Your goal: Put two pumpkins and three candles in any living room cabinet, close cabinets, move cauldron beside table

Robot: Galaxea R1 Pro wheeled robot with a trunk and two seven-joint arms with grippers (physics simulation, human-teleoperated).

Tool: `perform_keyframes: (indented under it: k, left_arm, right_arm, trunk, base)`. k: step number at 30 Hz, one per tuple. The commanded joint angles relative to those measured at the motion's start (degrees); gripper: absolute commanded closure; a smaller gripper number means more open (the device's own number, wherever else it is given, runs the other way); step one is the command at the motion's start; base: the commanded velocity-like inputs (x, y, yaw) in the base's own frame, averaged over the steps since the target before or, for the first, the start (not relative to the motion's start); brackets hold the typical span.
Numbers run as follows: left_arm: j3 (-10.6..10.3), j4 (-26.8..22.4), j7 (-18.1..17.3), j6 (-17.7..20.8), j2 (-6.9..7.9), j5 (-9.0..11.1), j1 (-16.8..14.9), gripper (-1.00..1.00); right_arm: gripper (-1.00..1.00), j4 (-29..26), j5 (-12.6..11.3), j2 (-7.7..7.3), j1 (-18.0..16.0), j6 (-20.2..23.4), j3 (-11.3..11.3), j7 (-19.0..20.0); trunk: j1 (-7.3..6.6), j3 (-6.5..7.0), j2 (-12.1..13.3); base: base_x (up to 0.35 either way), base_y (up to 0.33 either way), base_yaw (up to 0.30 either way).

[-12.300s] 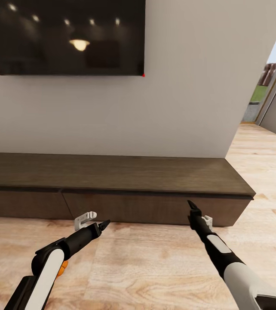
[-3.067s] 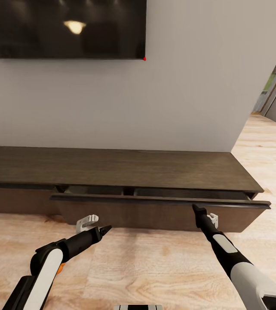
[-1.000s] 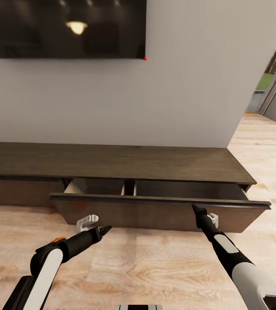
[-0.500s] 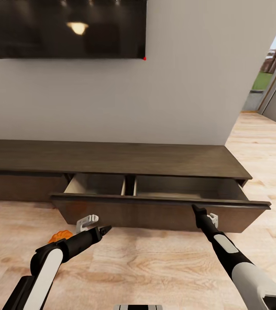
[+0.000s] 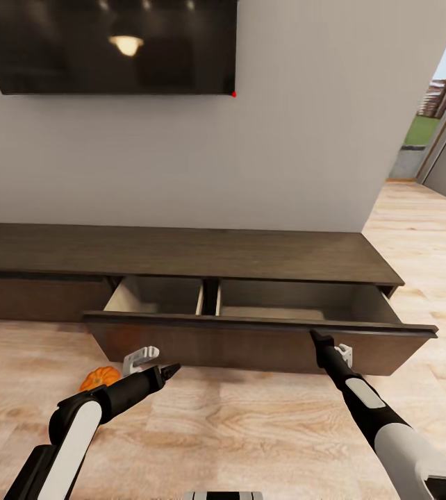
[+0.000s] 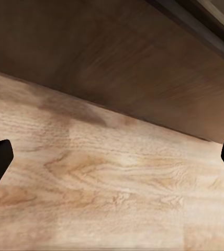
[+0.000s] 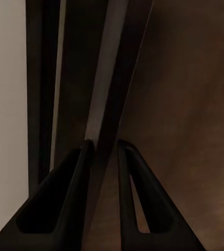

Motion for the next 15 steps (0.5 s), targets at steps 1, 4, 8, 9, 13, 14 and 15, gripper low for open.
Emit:
perform_keyframes:
  k: [1, 4, 8, 9, 13, 14, 15]
  left_arm:
    - [-0.1, -0.1, 0.5, 0.2, 0.05, 0.6, 0.0, -1.00]
    - [-0.1, -0.1, 0.5, 0.2, 0.07, 0.6, 0.0, -1.00]
    - [-0.1, -0.1, 0.5, 0.2, 0.07, 0.6, 0.0, -1.00]
    - [-0.1, -0.1, 0.5, 0.2, 0.05, 0.6, 0.0, -1.00]
    - [-0.1, -0.1, 0.5, 0.2, 0.03, 0.6, 0.0, -1.00]
    - [-0.1, -0.1, 0.5, 0.2, 0.04, 0.6, 0.0, -1.00]
    - [-0.1, -0.1, 0.5, 0.2, 0.02, 0.6, 0.0, -1.00]
  right_arm:
    - [1.00, 0.3, -0.8, -0.43, 0.0, 0.5, -1.0, 0.1]
    - [1.00, 0.3, -0.8, -0.43, 0.0, 0.5, -1.0, 0.1]
    - [1.00, 0.3, -0.8, -0.43, 0.0, 0.5, -1.0, 0.1]
    - [1.00, 0.3, -0.8, -0.43, 0.0, 0.5, -1.0, 0.1]
    - [1.00, 0.3, -0.8, -0.43, 0.0, 0.5, -1.0, 0.1]
    - [1.00, 0.3, -0.8, -0.43, 0.0, 0.5, -1.0, 0.1]
    - [1.00, 0.3, -0.8, -0.43, 0.0, 0.5, -1.0, 0.1]
  trunk:
    - [-0.01, -0.06, 0.0]
    - [-0.01, -0.06, 0.0]
    - [-0.01, -0.06, 0.0]
    - [-0.01, -0.06, 0.0]
    - [-0.01, -0.06, 0.0]
    - [-0.01, -0.06, 0.0]
    - [-0.01, -0.06, 0.0]
  base:
    - [-0.019, 0.000, 0.000]
    - [-0.004, 0.000, 0.000]
    - [-0.001, 0.000, 0.000]
    - [-0.008, 0.000, 0.000]
    - [-0.082, 0.000, 0.000]
    - [-0.065, 0.000, 0.000]
    - [-0.042, 0.000, 0.000]
